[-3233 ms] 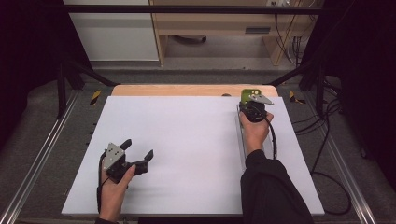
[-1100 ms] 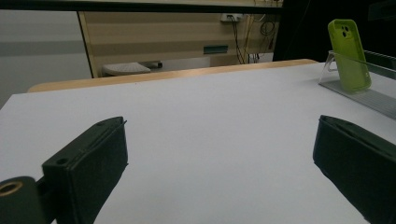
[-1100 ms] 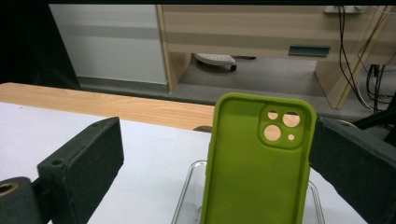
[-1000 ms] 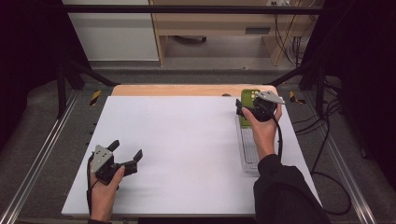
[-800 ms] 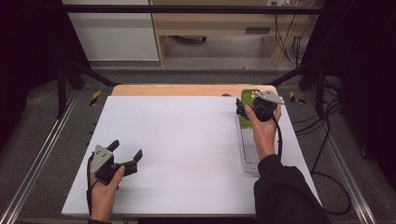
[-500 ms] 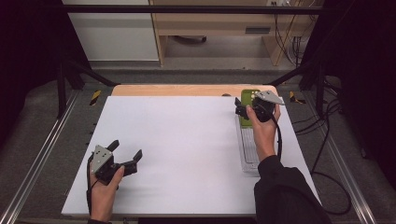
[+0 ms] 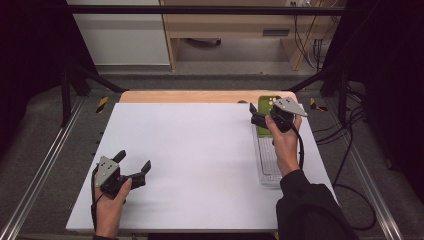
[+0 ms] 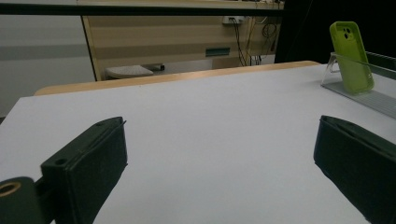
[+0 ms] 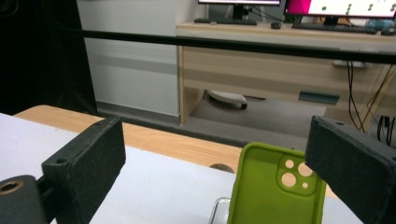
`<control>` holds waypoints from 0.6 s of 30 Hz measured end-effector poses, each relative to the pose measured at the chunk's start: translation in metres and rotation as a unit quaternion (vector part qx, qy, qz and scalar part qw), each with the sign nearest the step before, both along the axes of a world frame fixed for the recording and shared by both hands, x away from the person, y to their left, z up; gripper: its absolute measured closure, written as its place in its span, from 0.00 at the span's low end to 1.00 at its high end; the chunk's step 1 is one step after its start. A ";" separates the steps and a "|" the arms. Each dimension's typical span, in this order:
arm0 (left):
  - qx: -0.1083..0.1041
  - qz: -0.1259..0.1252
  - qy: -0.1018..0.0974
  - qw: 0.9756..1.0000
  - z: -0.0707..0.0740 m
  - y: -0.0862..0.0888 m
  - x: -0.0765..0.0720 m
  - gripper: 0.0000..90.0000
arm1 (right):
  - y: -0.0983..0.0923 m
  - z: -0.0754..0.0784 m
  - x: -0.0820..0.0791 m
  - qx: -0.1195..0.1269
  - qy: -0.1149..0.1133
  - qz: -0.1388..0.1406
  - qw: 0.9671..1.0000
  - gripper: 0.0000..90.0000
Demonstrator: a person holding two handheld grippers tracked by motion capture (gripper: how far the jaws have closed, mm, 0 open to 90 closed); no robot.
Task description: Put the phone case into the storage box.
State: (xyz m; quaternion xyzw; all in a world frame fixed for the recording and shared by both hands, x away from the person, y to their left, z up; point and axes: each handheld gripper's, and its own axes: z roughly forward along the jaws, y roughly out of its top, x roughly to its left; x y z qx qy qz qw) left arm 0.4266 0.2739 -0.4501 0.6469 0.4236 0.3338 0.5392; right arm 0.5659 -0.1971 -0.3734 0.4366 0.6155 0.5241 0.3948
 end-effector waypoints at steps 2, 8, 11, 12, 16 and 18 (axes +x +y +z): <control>0.002 -0.001 -0.005 1.000 0.001 0.000 -0.001 0.02 | -0.001 0.002 -0.003 0.000 -0.001 0.006 1.000 0.03; 0.005 -0.003 -0.012 1.000 0.002 0.000 -0.005 0.02 | -0.005 0.011 -0.014 -0.005 -0.009 0.020 1.000 0.03; 0.003 -0.004 -0.018 1.000 0.005 0.001 -0.009 0.02 | -0.007 0.016 -0.018 -0.005 -0.014 0.023 1.000 0.03; 0.002 -0.005 -0.021 1.000 0.007 0.002 -0.010 0.02 | -0.007 0.016 -0.018 -0.005 -0.014 0.023 1.000 0.03; 0.011 -0.003 -0.029 1.000 0.011 0.009 -0.015 0.01 | -0.012 0.020 -0.024 -0.003 -0.018 0.023 1.000 0.03; 0.006 0.002 -0.035 0.999 0.013 0.014 -0.017 0.02 | -0.013 0.021 -0.027 -0.001 -0.018 0.024 1.000 0.04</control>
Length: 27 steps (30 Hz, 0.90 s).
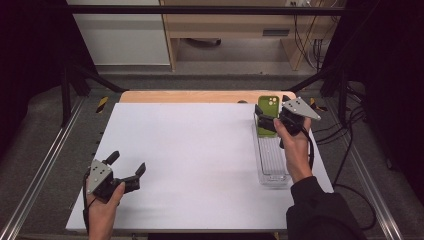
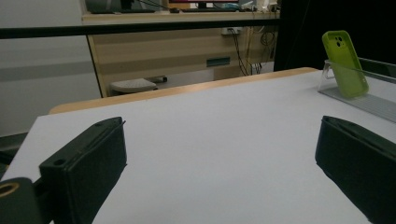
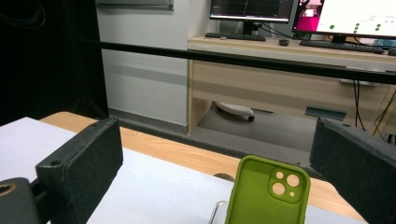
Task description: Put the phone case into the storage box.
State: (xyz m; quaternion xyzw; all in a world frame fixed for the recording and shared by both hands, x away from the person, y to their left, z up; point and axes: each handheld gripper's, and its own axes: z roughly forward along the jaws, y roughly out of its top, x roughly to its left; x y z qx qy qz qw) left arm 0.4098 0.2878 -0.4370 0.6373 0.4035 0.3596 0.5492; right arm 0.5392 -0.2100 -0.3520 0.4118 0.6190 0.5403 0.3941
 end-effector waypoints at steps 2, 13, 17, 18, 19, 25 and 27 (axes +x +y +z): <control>-0.003 0.005 -0.004 1.000 0.000 0.005 -0.003 0.02 | -0.001 0.001 -0.002 0.002 -0.001 0.001 1.000 0.04; -0.017 0.020 -0.013 1.000 -0.004 0.022 -0.010 0.01 | -0.003 0.011 -0.018 0.004 -0.013 0.015 1.000 0.04; -0.017 0.022 -0.015 1.000 -0.004 0.024 -0.011 0.01 | -0.005 0.015 -0.022 0.004 -0.016 0.019 1.000 0.04; -0.017 0.023 -0.015 0.999 -0.004 0.025 -0.011 0.01 | -0.005 0.015 -0.023 0.005 -0.015 0.020 1.000 0.04; -0.017 0.022 -0.015 0.999 -0.004 0.025 -0.011 0.01 | -0.006 0.016 -0.024 0.003 -0.016 0.021 1.000 0.04; -0.012 0.020 -0.013 1.000 -0.005 0.025 -0.012 0.01 | -0.008 0.019 -0.032 0.000 -0.014 0.029 0.999 0.03; -0.014 0.019 -0.013 1.000 -0.005 0.024 -0.012 0.01 | -0.009 0.019 -0.033 0.000 -0.015 0.029 0.999 0.03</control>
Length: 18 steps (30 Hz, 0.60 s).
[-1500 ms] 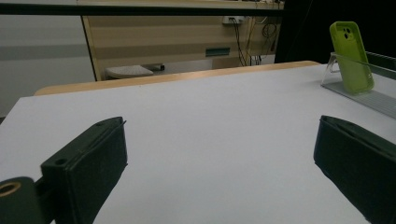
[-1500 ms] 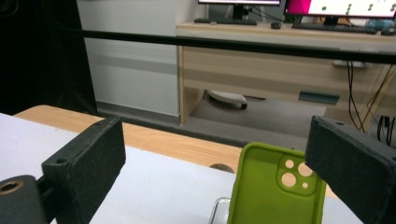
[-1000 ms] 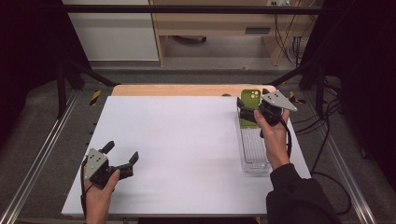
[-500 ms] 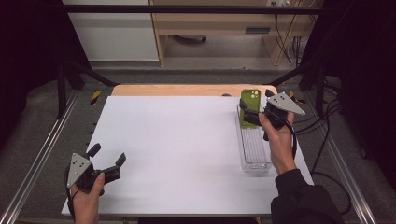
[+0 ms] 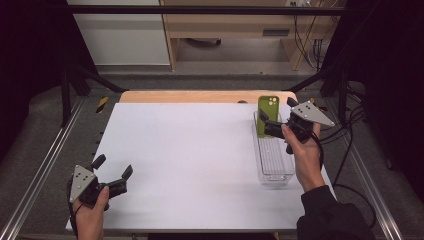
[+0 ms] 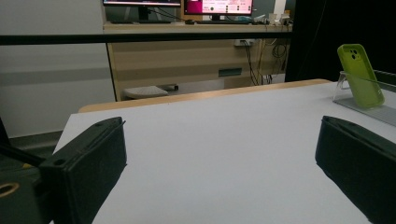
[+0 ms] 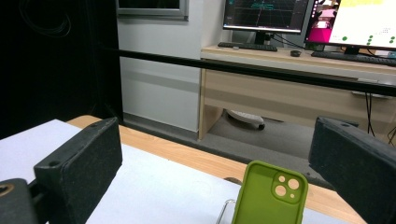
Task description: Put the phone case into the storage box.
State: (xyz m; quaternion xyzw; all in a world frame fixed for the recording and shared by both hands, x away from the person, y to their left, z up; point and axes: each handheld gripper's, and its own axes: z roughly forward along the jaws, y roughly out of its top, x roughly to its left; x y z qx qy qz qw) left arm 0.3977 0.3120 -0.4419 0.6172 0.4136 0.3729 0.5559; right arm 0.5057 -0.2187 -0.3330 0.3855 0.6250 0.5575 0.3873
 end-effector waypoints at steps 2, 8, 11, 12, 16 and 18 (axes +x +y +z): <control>0.000 0.000 -0.001 1.000 0.000 0.000 0.000 0.01 | -0.003 0.000 -0.004 0.003 0.004 0.002 1.000 0.04; 0.005 -0.004 0.000 1.000 0.000 -0.001 -0.001 0.01 | -0.011 -0.002 -0.009 0.004 0.018 0.005 1.000 0.05; 0.003 -0.013 -0.004 1.000 -0.001 -0.001 -0.002 0.01 | -0.016 -0.005 -0.014 0.004 0.020 0.004 1.000 0.05; 0.005 -0.015 -0.005 1.000 0.000 -0.001 -0.002 0.01 | -0.017 -0.005 -0.016 0.002 0.019 0.002 1.000 0.05; 0.005 -0.021 -0.007 1.000 0.000 -0.003 -0.003 0.01 | -0.024 -0.007 -0.026 -0.002 0.015 0.004 1.000 0.05; 0.006 -0.023 -0.005 1.000 0.000 -0.004 -0.003 0.01 | -0.026 -0.007 -0.028 -0.004 0.012 0.005 1.000 0.05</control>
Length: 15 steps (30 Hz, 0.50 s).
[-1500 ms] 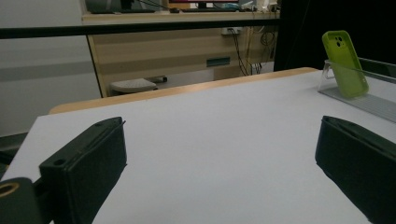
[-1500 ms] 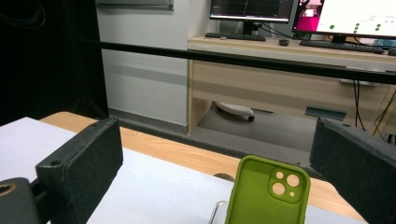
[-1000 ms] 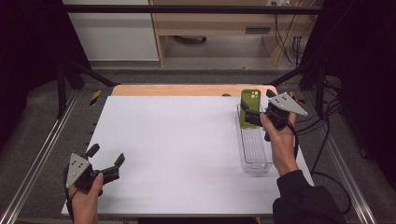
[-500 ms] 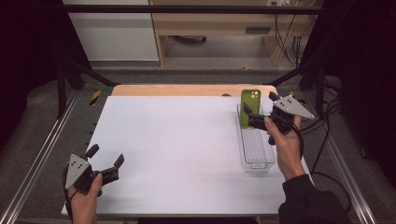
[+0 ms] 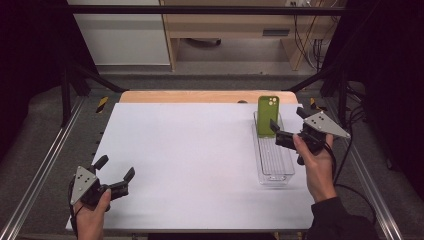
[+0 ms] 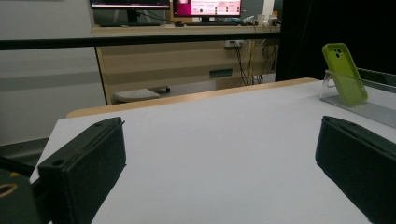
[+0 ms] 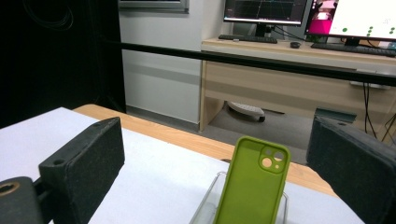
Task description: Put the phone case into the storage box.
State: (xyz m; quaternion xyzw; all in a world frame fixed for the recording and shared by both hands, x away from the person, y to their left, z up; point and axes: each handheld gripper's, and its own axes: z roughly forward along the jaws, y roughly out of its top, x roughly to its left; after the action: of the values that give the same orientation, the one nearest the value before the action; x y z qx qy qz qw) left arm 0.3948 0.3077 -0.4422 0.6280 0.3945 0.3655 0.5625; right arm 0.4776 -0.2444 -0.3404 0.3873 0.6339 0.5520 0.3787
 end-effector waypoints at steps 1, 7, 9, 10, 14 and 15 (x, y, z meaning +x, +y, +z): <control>0.001 -0.001 0.000 1.000 0.000 0.000 0.000 0.01 | -0.001 -0.001 -0.002 -0.001 -0.001 0.002 1.000 0.05; 0.000 -0.007 -0.001 1.000 0.000 0.000 -0.003 0.01 | -0.013 -0.008 -0.017 -0.004 -0.008 0.018 1.000 0.04; 0.000 -0.008 -0.002 1.000 0.000 0.001 -0.004 0.01 | -0.015 -0.010 -0.020 -0.005 -0.010 0.020 1.000 0.04; -0.002 -0.008 -0.001 1.000 0.000 0.001 -0.005 0.01 | -0.018 -0.015 -0.024 -0.006 -0.014 0.021 1.000 0.04; -0.002 -0.010 -0.003 1.000 -0.001 0.003 -0.008 0.01 | -0.023 -0.021 -0.030 -0.002 -0.016 0.019 1.000 0.03; -0.002 -0.010 -0.004 1.000 -0.001 0.003 -0.008 0.01 | -0.026 -0.025 -0.033 -0.001 -0.019 0.017 1.000 0.03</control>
State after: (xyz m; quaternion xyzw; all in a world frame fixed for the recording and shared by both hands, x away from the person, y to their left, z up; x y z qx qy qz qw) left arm 0.3867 0.3110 -0.4429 0.6297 0.3865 0.3612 0.5689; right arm 0.4444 -0.2705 -0.3653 0.3656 0.6335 0.5648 0.3822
